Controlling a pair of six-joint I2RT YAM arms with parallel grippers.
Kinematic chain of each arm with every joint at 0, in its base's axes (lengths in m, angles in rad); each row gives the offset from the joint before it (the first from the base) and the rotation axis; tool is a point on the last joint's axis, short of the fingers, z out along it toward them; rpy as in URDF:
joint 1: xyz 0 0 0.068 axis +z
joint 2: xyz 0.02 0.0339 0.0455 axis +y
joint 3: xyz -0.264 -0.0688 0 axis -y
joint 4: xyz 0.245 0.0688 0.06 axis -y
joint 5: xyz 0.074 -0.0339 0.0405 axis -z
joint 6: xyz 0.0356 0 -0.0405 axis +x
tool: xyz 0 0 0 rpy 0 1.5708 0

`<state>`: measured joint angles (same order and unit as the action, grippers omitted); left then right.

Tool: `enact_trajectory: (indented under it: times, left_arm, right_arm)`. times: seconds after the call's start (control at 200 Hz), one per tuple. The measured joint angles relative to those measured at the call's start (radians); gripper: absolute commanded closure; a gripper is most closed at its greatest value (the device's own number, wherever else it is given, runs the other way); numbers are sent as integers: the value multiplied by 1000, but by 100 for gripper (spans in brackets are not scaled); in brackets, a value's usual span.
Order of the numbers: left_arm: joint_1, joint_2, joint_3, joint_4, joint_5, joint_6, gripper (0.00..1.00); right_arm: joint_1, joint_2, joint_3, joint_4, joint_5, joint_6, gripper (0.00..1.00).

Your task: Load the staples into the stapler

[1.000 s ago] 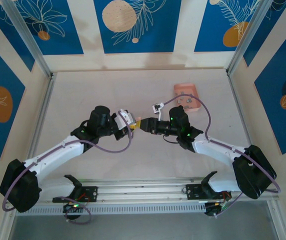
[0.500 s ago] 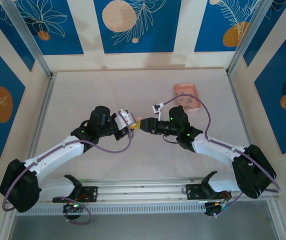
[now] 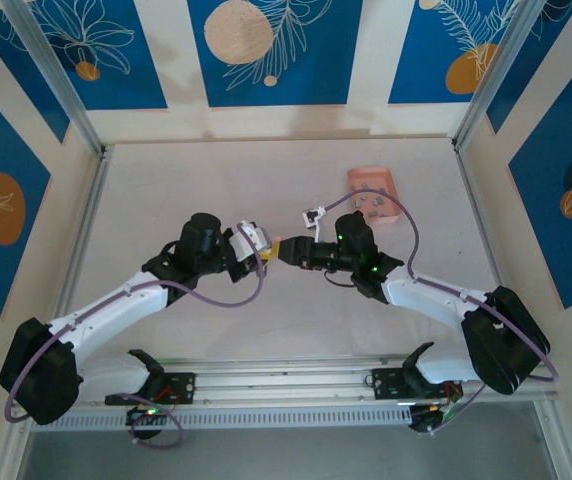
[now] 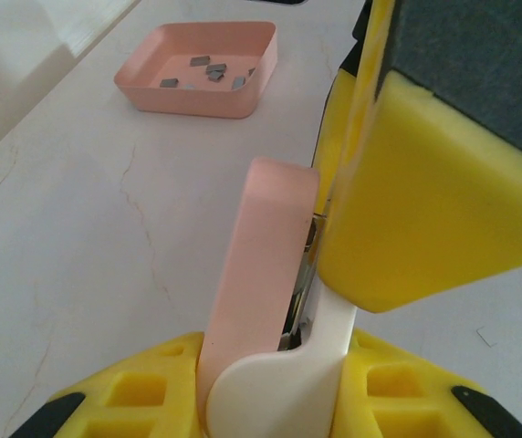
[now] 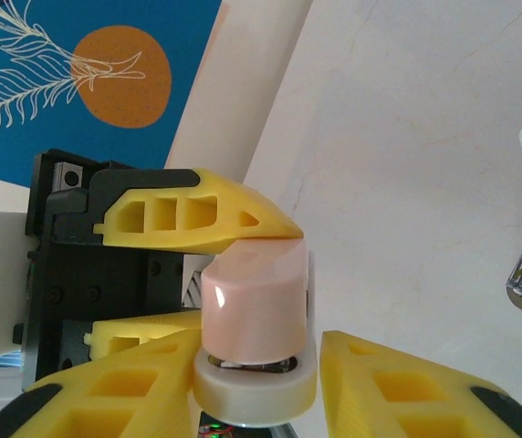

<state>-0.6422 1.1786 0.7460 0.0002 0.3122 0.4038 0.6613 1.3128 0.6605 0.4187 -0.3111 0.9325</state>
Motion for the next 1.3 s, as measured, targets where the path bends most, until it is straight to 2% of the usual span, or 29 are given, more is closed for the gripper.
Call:
enact_trajectory:
  times: [0.095, 0.165, 0.21, 0.3, 0.415, 0.545, 0.705, 0.825, 0.96, 1.105, 1.301]
  left_arm:
    - [0, 0, -3, 0, -1, 0, 82]
    - [0, 0, -5, 0, -3, 0, 77]
    - [0, 0, -5, 0, -3, 0, 69]
    - [0, -2, -5, -3, -5, -3, 45]
    - [-5, -26, -5, -27, 18, -8, 31]
    - [-5, -79, -5, -51, 48, -11, 29]
    - [-5, -155, -29, -56, 91, -12, 30]
    - [-6, -185, -61, -43, 109, -30, 31]
    - [-6, -181, -74, -8, 112, -107, 32]
    - [-7, -163, -79, 55, 134, -200, 32]
    - [-8, -139, -93, 98, 183, -276, 32]
  right_arm:
    - [1, 0, 0, -5, 0, -3, 74]
    - [1, 0, 0, -8, 0, -8, 77]
    - [0, 0, 0, -9, 0, -10, 78]
    - [1, 0, 0, -11, -3, -35, 80]
    - [-7, -8, 0, -51, 15, -136, 85]
    - [-41, -49, -2, -111, -5, -317, 88]
    - [-86, -139, -2, -208, -77, -666, 91]
    - [-74, -183, -2, -267, -118, -915, 93]
    - [-14, -187, 2, -349, -80, -1138, 97]
    - [37, -153, 32, -418, -24, -1258, 98]
    - [67, -107, 66, -443, 38, -1310, 98]
